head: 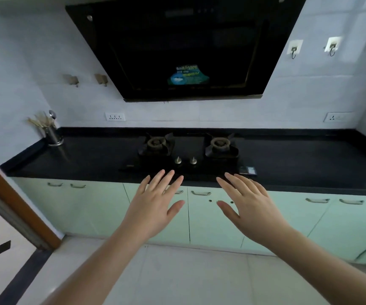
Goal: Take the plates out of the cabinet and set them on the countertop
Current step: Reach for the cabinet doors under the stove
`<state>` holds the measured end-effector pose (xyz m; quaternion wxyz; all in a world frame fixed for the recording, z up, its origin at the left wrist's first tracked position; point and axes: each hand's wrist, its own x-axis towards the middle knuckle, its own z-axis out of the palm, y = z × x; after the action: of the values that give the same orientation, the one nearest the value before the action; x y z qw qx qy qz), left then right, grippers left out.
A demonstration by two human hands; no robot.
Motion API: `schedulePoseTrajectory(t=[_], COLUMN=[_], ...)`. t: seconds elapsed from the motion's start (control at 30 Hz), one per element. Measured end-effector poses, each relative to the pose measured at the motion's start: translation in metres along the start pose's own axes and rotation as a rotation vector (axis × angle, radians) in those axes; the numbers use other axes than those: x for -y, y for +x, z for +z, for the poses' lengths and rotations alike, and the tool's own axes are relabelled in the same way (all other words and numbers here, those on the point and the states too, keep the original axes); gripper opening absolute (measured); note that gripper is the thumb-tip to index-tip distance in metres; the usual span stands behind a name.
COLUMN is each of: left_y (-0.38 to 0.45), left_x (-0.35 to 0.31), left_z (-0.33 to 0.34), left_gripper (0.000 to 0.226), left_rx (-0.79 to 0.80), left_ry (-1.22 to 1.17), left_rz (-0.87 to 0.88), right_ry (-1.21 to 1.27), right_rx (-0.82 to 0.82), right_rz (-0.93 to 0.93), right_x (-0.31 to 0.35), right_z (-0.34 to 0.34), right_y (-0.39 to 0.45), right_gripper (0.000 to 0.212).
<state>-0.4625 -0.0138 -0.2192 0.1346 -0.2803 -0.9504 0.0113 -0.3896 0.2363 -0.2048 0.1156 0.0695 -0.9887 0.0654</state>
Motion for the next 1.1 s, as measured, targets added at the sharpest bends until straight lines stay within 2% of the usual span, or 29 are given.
schedulePoseTrajectory(t=[0.2, 0.37, 0.77, 1.1], left_y=[0.062, 0.096, 0.127, 0.151], left_x=[0.011, 0.016, 0.058, 0.133], left_z=[0.046, 0.089, 0.182, 0.264], left_gripper=[0.065, 0.06, 0.059, 0.06], left_rx=[0.048, 0.084, 0.178, 0.273], left_ry=[0.004, -0.029, -0.146, -0.222], left_rz=[-0.022, -0.036, -0.045, 0.109], right_ry=[0.053, 0.106, 0.131, 0.061], right_rx=[0.039, 0.091, 0.211, 0.35], right_rz=[0.047, 0.032, 0.036, 0.133], right_x=[-0.043, -0.06, -0.041, -0.01], right_z=[0.042, 0.083, 0.178, 0.262], right_y=[0.055, 0.103, 0.174, 0.215], right_gripper=[0.072, 0.068, 0.063, 0.069])
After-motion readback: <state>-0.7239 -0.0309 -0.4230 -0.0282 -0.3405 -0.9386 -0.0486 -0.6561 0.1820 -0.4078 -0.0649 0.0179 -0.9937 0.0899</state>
